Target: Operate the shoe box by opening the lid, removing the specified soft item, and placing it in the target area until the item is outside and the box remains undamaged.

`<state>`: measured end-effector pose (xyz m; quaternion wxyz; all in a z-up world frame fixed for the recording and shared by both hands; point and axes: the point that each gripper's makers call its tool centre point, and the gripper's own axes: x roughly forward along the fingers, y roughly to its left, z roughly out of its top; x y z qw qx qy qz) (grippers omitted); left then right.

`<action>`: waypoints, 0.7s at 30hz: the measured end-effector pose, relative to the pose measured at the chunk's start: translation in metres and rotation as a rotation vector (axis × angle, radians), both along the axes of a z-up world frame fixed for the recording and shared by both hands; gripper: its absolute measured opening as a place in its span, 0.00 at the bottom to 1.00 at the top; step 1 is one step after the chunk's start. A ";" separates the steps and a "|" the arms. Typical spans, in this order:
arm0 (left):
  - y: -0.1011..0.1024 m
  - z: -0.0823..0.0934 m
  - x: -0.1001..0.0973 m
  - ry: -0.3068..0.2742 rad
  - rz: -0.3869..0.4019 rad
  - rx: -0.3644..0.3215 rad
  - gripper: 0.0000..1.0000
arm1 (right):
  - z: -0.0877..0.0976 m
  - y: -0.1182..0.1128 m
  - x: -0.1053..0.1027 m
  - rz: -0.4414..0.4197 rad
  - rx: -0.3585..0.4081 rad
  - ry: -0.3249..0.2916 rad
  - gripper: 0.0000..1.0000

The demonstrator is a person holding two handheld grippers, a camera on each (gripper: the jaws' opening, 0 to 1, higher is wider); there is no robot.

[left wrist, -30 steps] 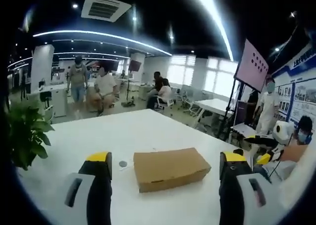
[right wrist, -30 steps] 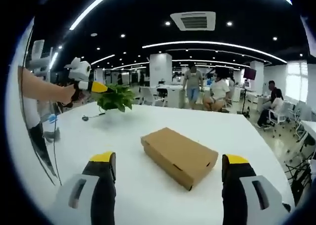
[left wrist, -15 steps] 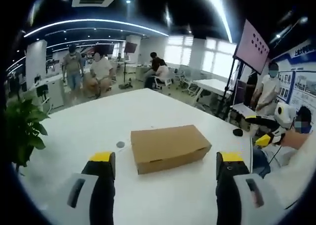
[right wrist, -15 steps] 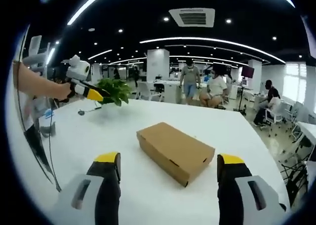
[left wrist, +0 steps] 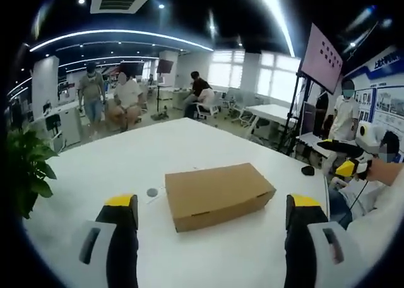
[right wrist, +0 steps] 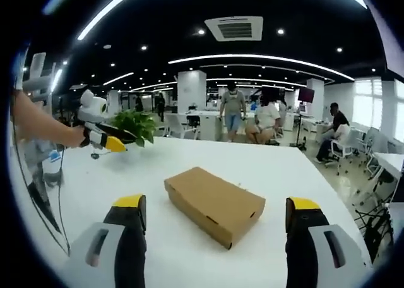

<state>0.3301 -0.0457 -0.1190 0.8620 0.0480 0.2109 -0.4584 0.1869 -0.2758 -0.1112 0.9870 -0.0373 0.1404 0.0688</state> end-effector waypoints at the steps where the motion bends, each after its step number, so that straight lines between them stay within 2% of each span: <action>1: 0.001 -0.002 0.001 -0.007 -0.001 0.005 0.99 | -0.001 -0.005 0.001 -0.025 -0.043 0.001 0.93; 3: 0.002 -0.003 0.002 -0.007 0.001 0.008 0.99 | -0.005 -0.011 0.003 -0.052 -0.101 0.015 0.92; 4: 0.003 -0.005 0.004 -0.004 0.008 0.006 0.99 | -0.012 -0.014 0.004 -0.072 -0.130 0.048 0.91; 8: 0.007 -0.008 0.004 -0.005 0.038 -0.010 0.99 | -0.008 -0.006 0.013 -0.091 -0.060 0.022 0.89; 12: 0.009 -0.018 -0.001 -0.029 0.028 0.029 0.99 | -0.009 0.000 0.015 -0.092 -0.081 0.016 0.89; 17: 0.005 -0.023 -0.009 0.002 0.018 0.038 0.99 | -0.011 -0.011 0.017 -0.136 -0.067 0.013 0.89; 21: -0.001 -0.024 -0.009 -0.019 0.002 0.076 0.99 | -0.013 -0.016 0.017 -0.140 -0.048 0.005 0.90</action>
